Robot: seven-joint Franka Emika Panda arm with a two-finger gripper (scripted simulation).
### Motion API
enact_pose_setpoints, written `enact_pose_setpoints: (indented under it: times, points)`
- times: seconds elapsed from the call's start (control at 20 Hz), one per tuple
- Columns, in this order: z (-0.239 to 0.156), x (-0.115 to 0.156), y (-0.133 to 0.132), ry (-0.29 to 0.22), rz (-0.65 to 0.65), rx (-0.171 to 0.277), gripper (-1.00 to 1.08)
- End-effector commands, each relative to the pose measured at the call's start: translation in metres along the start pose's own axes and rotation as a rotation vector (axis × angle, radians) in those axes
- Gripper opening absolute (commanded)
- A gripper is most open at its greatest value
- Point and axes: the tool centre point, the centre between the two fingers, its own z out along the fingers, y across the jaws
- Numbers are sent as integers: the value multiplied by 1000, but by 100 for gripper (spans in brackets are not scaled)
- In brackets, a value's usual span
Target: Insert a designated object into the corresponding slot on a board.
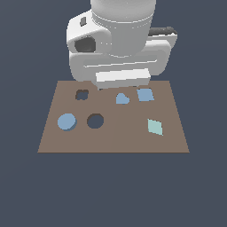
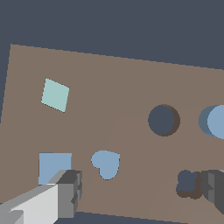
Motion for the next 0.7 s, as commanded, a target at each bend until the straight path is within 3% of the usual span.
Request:
enact_pose_setpoints:
  times: [0.0, 0.65]
  points:
    - [5, -2, 8, -1, -27, 1, 100]
    - [49, -5, 75, -4, -266, 6, 100]
